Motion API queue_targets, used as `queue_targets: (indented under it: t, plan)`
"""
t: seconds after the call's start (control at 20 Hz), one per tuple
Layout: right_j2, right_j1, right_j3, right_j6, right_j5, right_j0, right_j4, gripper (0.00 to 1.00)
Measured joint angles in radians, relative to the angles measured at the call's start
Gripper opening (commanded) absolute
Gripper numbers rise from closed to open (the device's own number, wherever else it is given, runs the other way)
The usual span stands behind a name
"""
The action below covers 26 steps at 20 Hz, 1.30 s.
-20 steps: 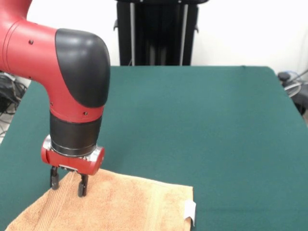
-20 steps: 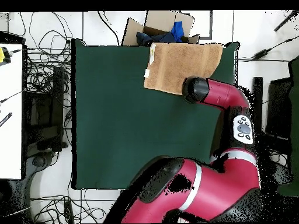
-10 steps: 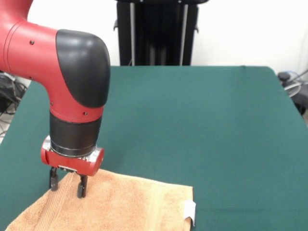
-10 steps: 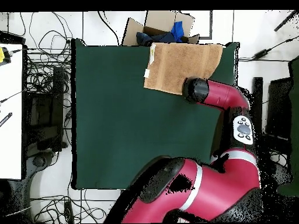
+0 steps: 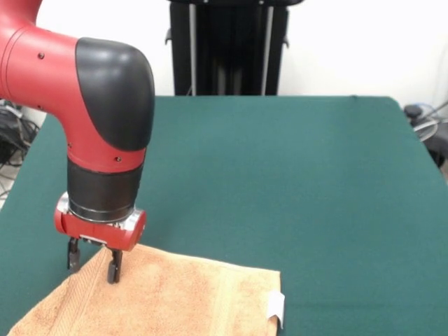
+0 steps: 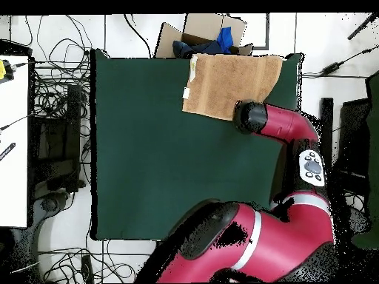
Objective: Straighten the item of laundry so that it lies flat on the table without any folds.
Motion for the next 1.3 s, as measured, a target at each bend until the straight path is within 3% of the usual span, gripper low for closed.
queue_targets:
  t: [1.3]
  plan:
    - [0.0, -0.023, 0.058, 0.0, -0.033, -0.011, -0.001, 1.0]
